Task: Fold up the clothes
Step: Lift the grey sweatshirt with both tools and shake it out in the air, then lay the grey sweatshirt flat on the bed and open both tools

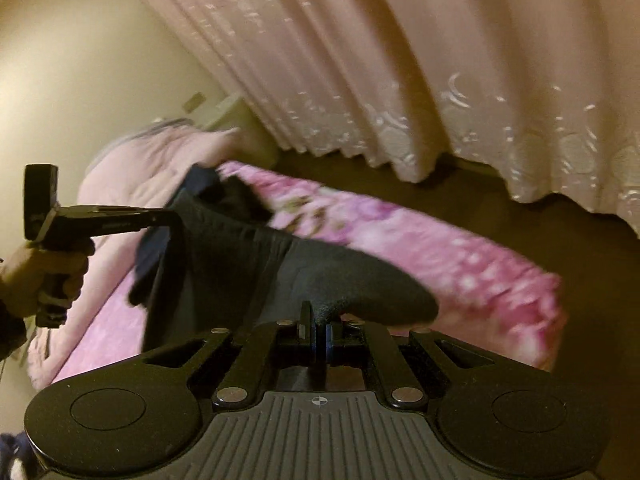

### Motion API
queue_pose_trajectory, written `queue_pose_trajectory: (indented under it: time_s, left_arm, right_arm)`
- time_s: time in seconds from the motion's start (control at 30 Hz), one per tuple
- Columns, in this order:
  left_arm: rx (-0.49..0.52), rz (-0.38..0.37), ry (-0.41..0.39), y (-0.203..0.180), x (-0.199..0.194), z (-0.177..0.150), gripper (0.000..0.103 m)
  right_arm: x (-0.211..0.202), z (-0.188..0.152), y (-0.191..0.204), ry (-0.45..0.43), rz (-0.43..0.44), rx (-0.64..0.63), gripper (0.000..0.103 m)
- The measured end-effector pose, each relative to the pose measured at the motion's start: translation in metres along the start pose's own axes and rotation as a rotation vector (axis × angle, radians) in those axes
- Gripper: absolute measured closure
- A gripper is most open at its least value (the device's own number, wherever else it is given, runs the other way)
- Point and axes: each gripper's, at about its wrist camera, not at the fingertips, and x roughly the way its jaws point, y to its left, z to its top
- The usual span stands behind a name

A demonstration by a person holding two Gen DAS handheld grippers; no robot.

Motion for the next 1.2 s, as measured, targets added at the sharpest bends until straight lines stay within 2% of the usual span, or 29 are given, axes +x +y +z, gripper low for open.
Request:
queue_pose_trajectory:
  time_s: [0.1, 0.23, 0.3, 0.33, 0.37, 0.4, 0.5, 0.67, 0.73, 0.8, 0.93, 1.0, 1.2]
  left_arm:
    - [0.021, -0.036, 0.017, -0.005, 0.042, 0.021, 0.102]
    - [0.015, -0.049, 0.058, -0.010, 0.085, 0.037, 0.101]
    - [-0.010, -0.033, 0.115, -0.005, 0.096, 0.030, 0.091]
    - [-0.023, -0.023, 0.141, -0.003, 0.101, 0.026, 0.087]
    - [-0.033, -0.001, 0.147, 0.001, 0.098, 0.019, 0.074]
    - [-0.045, 0.020, 0.153, 0.005, 0.095, 0.012, 0.069]
    - [-0.113, 0.054, 0.162, 0.025, 0.068, -0.022, 0.067]
    - [-0.247, 0.165, 0.203, 0.052, -0.025, -0.112, 0.063]
    - [-0.303, 0.212, 0.226, 0.054, -0.073, -0.163, 0.059]
    - [-0.360, 0.258, 0.248, 0.056, -0.120, -0.215, 0.055]
    - [-0.461, 0.336, 0.293, 0.053, -0.208, -0.315, 0.054]
    - [-0.453, 0.348, 0.336, 0.041, -0.238, -0.360, 0.054]
    - [-0.359, 0.362, 0.391, 0.017, -0.283, -0.465, 0.054]
  right_arm:
    - [-0.002, 0.015, -0.034, -0.004, -0.054, 0.038, 0.101]
    - [0.008, 0.007, -0.057, 0.094, -0.145, 0.037, 0.100]
    - [0.017, 0.000, -0.065, 0.150, -0.179, 0.027, 0.097]
    - [0.018, -0.002, -0.067, 0.166, -0.195, 0.021, 0.067]
    - [0.016, -0.004, -0.068, 0.171, -0.213, 0.017, 0.045]
    - [0.011, -0.007, -0.066, 0.167, -0.227, 0.014, 0.022]
    - [0.004, -0.016, -0.057, 0.205, -0.251, -0.028, 0.023]
    - [-0.005, -0.036, -0.022, 0.231, -0.291, -0.123, 0.023]
    - [-0.007, -0.050, -0.001, 0.240, -0.293, -0.162, 0.023]
    - [-0.011, -0.070, 0.025, 0.244, -0.270, -0.187, 0.023]
    - [-0.017, -0.126, 0.090, 0.285, -0.202, -0.257, 0.023]
    - [-0.017, -0.159, 0.125, 0.322, -0.151, -0.287, 0.023]
    - [0.000, -0.242, 0.228, 0.415, -0.017, -0.462, 0.023]
